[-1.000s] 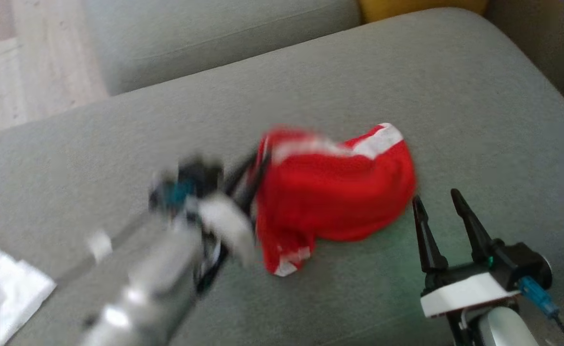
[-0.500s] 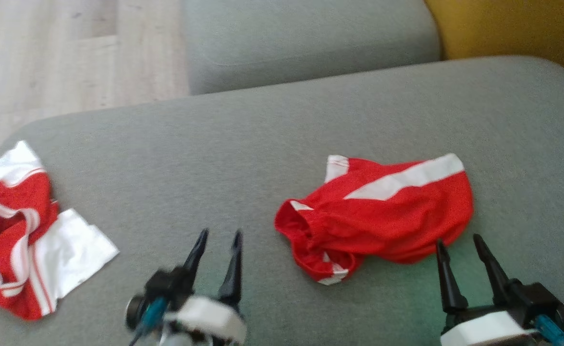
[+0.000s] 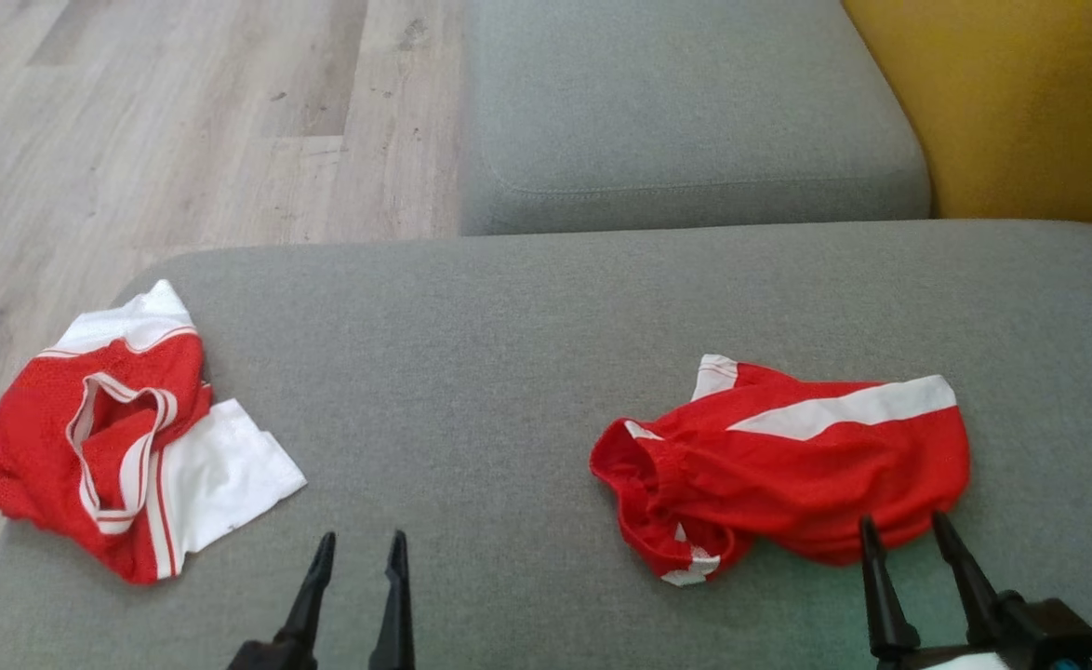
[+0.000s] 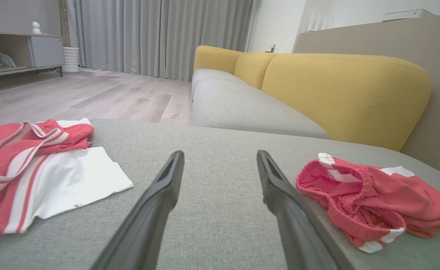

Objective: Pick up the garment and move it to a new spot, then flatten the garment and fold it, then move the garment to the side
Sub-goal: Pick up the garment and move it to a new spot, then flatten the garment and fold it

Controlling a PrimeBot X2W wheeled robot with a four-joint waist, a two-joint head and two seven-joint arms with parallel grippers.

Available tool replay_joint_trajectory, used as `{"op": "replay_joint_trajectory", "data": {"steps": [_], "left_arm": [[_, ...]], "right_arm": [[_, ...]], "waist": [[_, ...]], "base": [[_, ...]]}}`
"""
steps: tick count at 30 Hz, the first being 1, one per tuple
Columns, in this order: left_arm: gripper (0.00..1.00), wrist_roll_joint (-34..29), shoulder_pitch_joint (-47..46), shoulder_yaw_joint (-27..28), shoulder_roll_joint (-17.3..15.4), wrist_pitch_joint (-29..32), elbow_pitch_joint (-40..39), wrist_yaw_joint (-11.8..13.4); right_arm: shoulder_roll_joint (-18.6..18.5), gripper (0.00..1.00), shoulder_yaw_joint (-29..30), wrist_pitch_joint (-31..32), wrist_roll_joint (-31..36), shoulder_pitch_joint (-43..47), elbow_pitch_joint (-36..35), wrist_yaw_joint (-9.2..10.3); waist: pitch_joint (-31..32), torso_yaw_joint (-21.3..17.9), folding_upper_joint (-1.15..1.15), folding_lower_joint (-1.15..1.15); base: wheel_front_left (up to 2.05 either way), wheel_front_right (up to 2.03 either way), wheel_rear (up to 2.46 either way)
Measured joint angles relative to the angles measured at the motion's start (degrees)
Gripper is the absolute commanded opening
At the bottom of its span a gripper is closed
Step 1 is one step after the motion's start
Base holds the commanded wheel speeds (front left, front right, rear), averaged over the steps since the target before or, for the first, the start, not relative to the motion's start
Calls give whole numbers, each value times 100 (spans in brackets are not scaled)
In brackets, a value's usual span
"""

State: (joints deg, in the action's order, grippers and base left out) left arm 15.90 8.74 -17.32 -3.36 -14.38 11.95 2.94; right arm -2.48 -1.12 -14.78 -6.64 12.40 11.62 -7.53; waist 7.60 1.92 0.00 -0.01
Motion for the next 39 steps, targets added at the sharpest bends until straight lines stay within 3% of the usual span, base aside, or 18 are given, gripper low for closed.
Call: {"op": "replay_joint_trajectory", "data": {"steps": [27,33,39], "left_arm": [[100,37,5,76,7,0,-75,60],[100,379,-18,-33,7,0,81,38],[100,1612,-588,-1010,10,31,953,-237]], "right_arm": [[1,100,-48,0,-145,-1,7,0],[1,100,-107,0,-136,-2,7,0],[0,100,-241,0,-25,-7,2,0]], "waist": [[-10,-51,0,1],[-36,-147,0,2],[-161,-307,0,1]], "base": [[0,0,0],[0,0,0],[0,0,0]]}}
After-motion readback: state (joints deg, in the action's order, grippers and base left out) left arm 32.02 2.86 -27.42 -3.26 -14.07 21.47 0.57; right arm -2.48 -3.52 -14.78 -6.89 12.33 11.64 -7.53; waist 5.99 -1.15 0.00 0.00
